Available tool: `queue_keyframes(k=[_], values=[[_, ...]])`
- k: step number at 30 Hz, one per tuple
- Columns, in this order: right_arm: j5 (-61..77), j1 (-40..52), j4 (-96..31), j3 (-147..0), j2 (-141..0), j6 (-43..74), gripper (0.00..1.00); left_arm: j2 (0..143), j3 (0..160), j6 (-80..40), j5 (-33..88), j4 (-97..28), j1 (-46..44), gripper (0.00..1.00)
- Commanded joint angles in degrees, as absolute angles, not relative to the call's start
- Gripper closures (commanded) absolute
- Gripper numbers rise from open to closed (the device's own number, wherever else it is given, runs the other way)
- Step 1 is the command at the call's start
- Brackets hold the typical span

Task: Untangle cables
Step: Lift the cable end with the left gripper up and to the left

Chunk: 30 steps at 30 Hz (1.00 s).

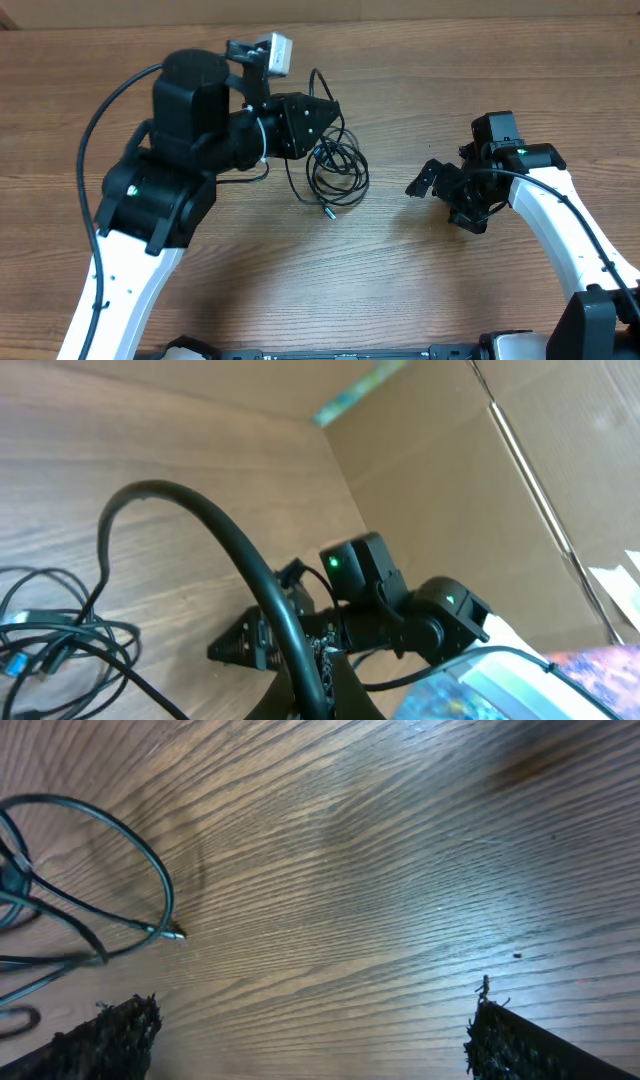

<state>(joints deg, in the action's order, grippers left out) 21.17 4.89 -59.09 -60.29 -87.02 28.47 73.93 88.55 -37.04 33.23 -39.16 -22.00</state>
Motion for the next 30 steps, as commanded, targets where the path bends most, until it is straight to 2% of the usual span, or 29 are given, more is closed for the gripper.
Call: queue_keyframes(k=[1, 9, 18, 27, 30], values=[[24.7, 4.9, -58.7, -59.9, -86.9, 26.9, 0.00, 72.6, 90.0, -35.6, 29.6, -39.2, -21.8, 0.96], [28.7, 7.2, -56.2, -60.0, -86.9, 24.8, 0.00, 75.3, 89.9, -32.3, 30.3, -43.6, -24.1, 0.96], [31.5, 8.7, -55.0, -59.9, -86.9, 25.2, 0.00, 73.1, 91.2, -31.7, 41.7, -37.4, -24.0, 0.96], [33.6, 9.1, -53.8, -60.0, -86.9, 25.2, 0.00, 71.1, 91.2, -31.8, 33.7, -39.3, -24.0, 0.96], [33.6, 9.1, -53.7, -59.9, -86.9, 25.2, 0.00, 71.1, 91.2, -36.2, 34.6, -36.9, -24.0, 0.96]])
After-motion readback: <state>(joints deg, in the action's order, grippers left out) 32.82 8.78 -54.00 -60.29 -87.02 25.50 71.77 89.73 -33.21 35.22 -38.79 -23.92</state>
